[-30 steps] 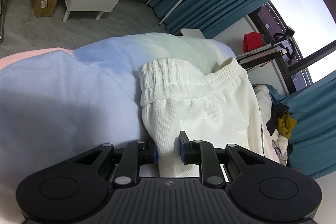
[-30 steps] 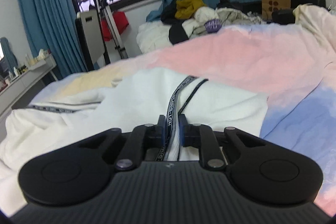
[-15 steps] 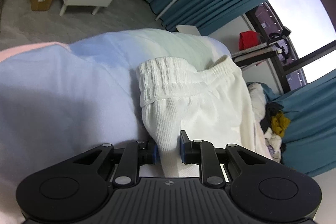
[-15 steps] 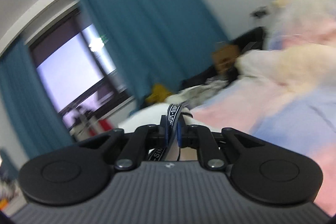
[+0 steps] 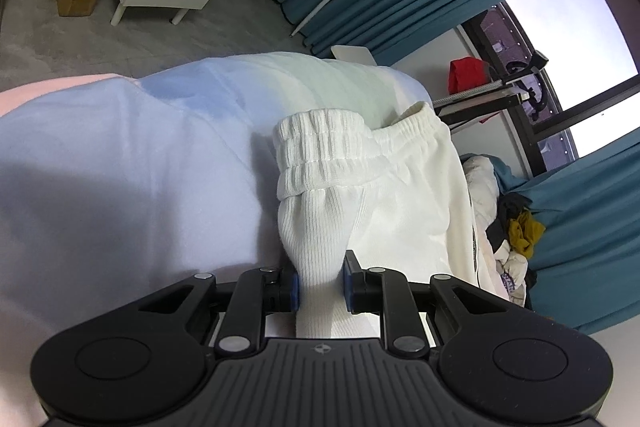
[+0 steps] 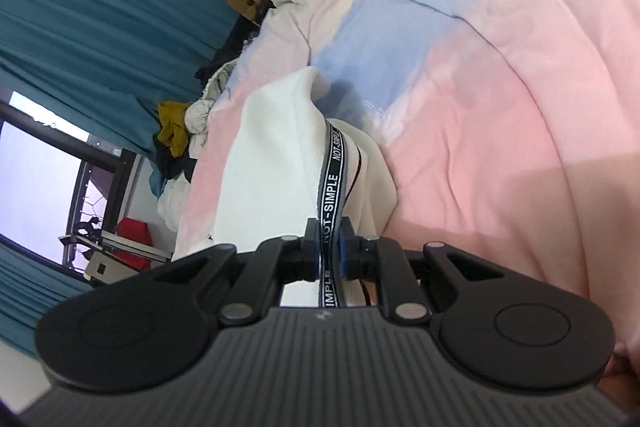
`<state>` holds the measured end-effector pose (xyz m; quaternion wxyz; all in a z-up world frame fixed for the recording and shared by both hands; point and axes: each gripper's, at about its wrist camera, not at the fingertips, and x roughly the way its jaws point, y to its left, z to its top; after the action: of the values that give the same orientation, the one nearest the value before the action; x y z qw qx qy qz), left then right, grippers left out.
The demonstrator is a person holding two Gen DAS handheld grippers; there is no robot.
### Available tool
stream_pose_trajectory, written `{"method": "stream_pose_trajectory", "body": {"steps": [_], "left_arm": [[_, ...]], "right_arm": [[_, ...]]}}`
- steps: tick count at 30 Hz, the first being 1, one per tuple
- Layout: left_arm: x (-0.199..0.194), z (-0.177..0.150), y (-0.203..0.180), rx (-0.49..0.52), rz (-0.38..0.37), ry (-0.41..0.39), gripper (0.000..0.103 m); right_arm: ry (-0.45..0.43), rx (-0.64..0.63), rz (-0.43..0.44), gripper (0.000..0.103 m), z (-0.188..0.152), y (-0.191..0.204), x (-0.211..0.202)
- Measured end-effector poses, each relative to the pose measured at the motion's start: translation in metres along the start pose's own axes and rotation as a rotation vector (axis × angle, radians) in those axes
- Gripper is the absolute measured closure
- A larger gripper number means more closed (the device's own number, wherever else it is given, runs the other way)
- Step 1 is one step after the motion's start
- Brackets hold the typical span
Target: Fold clothes
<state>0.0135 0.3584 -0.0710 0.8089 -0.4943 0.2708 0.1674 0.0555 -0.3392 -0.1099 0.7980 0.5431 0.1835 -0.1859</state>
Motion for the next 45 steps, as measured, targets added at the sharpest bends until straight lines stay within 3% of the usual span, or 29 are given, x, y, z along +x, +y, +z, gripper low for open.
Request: {"method": "stream_pose_trajectory", "body": {"steps": [4,9,14,17,20,24,28,32,34,37,42,45], "left_arm": [[0.0,0.0,0.004,-0.017,-0.005,0.009,0.082],[0.001,0.0,0.006,-0.027,-0.01,0.022,0.081],[0.002,0.0,0.008,-0.042,-0.016,0.03,0.081],[0.003,0.0,0.008,-0.047,-0.015,0.031,0.081],[0.003,0.0,0.009,-0.05,-0.011,0.033,0.081],[0.003,0.001,0.009,-0.065,-0.021,0.039,0.081],[0.004,0.002,0.013,-0.084,-0.032,0.047,0.081],[0.006,0.003,0.015,-0.101,-0.044,0.056,0.081],[0.006,0.004,0.018,-0.112,-0.051,0.06,0.081],[0.008,0.005,0.018,-0.114,-0.06,0.07,0.081],[0.013,0.003,0.018,-0.131,-0.04,0.061,0.081],[0.014,0.001,0.018,-0.148,-0.033,0.056,0.081]], "right_arm": [[-0.087,0.064,0.019,0.088,0.002,-0.01,-0.021],[-0.106,0.053,0.072,0.088,0.009,-0.004,-0.025],[-0.101,0.092,0.042,0.088,0.014,-0.009,-0.021],[-0.092,0.196,-0.015,0.085,0.024,-0.024,-0.02],[-0.195,0.302,-0.038,0.086,0.047,-0.045,-0.037],[-0.228,0.349,0.018,0.086,0.082,-0.058,-0.045],[-0.098,0.347,0.003,0.082,0.103,-0.057,-0.012],[0.079,0.272,-0.014,0.059,0.113,-0.044,0.051],[0.098,0.249,-0.009,0.054,0.115,-0.039,0.072],[0.047,0.187,-0.02,0.048,0.118,-0.028,0.087],[0.082,0.092,0.081,0.047,0.111,0.002,0.109],[0.075,-0.004,0.032,0.053,0.109,0.012,0.12]]}}
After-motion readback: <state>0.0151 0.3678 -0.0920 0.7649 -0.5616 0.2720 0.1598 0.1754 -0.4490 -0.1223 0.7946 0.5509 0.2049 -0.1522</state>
